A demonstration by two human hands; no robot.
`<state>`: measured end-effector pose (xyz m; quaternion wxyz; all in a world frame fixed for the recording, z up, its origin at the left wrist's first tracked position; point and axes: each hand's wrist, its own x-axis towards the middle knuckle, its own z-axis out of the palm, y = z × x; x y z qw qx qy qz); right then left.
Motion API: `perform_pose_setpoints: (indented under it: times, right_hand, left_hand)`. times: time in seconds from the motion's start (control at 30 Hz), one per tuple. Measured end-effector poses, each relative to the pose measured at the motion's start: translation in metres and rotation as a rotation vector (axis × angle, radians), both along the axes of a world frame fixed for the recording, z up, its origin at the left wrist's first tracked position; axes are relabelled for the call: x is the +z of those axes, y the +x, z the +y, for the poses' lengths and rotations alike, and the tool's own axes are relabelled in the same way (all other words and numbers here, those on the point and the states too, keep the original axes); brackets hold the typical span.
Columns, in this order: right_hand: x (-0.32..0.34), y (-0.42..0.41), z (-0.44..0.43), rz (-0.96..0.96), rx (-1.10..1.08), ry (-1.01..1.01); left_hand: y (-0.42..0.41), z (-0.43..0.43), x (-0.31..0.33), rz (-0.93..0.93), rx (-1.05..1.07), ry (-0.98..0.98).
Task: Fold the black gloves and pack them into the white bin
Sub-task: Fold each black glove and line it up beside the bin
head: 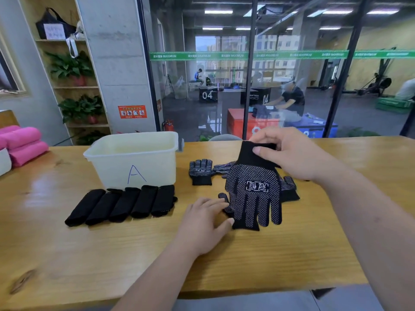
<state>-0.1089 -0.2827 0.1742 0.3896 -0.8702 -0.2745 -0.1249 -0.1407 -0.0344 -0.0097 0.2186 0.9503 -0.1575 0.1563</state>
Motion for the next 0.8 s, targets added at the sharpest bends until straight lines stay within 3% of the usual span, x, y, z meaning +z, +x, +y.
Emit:
perform_pose_setpoints:
  times: [0.1,0.23,0.37,0.57,0.8]
  right_hand:
    - [-0.004,0.011,-0.001,0.006,-0.036,-0.087]
    - [-0.003,0.019,0.004,-0.224,-0.199,-0.043]
    - [-0.017,0.011,0.011,-0.35,-0.198,-0.004]
    - [-0.132,-0.005,0.027,-0.192,-0.188,-0.578]
    - [-0.159,-0.006,0.028,-0.266,-0.291,-0.443]
  left_hand:
    - [-0.002,-0.002,0.001,0.016,0.011,0.059]
    - [-0.002,-0.002,0.002,0.012,0.023,0.061]
    - [-0.003,-0.002,0.001,0.015,0.029,0.036]
    - [-0.002,-0.003,0.004,0.036,0.043,0.075]
    - [-0.003,-0.004,0.008,0.055,0.054,0.072]
